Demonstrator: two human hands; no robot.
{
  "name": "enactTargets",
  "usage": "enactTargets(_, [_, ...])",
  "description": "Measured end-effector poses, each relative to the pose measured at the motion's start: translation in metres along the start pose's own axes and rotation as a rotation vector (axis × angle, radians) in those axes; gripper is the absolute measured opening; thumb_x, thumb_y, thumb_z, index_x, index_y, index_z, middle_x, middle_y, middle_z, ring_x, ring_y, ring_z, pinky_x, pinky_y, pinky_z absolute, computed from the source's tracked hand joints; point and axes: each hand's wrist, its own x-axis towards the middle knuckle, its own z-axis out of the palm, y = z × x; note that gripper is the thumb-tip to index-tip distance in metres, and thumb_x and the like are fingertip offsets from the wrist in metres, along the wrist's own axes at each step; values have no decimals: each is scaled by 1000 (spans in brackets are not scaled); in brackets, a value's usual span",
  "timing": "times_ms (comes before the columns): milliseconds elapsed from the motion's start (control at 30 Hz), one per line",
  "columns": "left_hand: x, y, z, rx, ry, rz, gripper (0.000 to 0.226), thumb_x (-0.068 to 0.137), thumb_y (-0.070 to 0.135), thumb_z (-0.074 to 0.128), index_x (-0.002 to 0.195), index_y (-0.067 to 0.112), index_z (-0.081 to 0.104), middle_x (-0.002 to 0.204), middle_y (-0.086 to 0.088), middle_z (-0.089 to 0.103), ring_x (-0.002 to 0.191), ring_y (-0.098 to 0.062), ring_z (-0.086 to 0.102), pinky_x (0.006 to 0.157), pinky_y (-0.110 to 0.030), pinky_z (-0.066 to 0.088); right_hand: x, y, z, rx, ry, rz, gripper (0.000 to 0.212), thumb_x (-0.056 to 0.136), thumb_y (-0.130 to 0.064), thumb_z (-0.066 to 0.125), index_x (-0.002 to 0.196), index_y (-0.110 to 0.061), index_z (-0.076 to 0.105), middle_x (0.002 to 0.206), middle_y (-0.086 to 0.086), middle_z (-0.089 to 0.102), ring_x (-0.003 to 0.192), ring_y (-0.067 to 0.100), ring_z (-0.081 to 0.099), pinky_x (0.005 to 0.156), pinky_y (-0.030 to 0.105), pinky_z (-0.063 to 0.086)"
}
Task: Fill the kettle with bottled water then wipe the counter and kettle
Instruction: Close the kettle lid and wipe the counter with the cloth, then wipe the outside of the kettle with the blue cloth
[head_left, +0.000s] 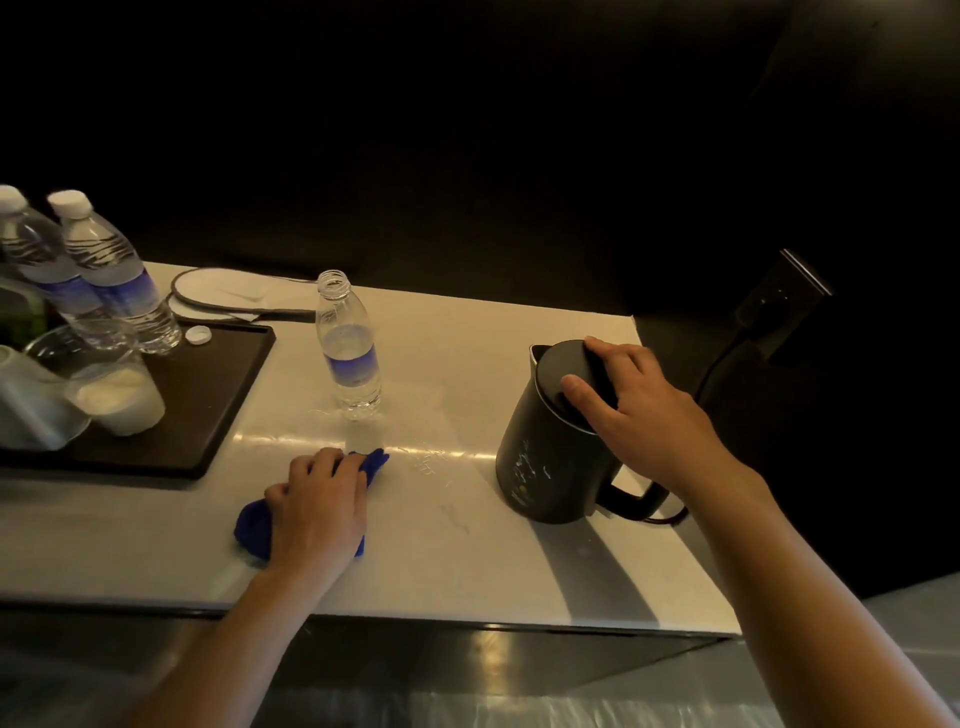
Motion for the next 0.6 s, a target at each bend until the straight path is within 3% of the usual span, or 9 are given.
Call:
enactTargets(67, [-2, 14, -3, -362, 39, -42, 23, 98, 33, 42, 109, 22, 59, 106, -1, 65, 97, -23, 61, 82, -48, 53, -1, 0, 1, 5, 11, 2, 74, 91, -74, 32, 155, -39, 23, 158, -2, 28, 125, 30, 52, 77, 34, 44])
enactTargets(167, [-12, 54, -27, -1168, -52, -243, 21, 102, 31, 42, 111, 31, 60, 98, -1, 69, 89, -20, 66, 81, -41, 54, -2, -2, 1, 10, 15, 10, 72, 92, -71, 34, 155, -37, 23, 158, -1, 29, 126, 30, 51, 77, 33, 43])
enactTargets(267, [-23, 108, -49, -1614, -89, -302, 26, 102, 30, 41, 112, 40, 63, 101, 3, 71, 89, -16, 64, 80, -32, 50, -4, -3, 1, 7, 20, 13, 71, 93, -71, 34, 155, -38, 23, 158, -1, 29, 125, 29, 52, 76, 33, 44])
enactTargets(367, [-33, 162, -48, -1660, -45, -196, 28, 103, 35, 37, 122, 44, 55, 113, 6, 64, 94, -6, 63, 79, -25, 53, -4, -5, 2, -2, 24, 24, 72, 92, -72, 32, 155, -39, 22, 158, -2, 28, 124, 29, 52, 77, 35, 46])
enactTargets(500, [-38, 219, -29, -1360, 154, -131, 38, 99, 51, 26, 135, 64, 26, 148, 24, 36, 140, -9, 35, 113, -46, 37, -3, -4, 4, -18, 50, 22, 71, 92, -74, 31, 154, -40, 24, 155, -4, 31, 122, 26, 54, 77, 36, 45])
enactTargets(600, [-31, 233, -15, -1175, 265, -201, 51, 98, 58, 16, 148, 51, 18, 159, 9, 32, 149, -12, 23, 117, -52, 26, -3, -3, 8, -19, 77, 18, 69, 92, -73, 31, 153, -41, 25, 152, -5, 33, 118, 24, 55, 75, 34, 45])
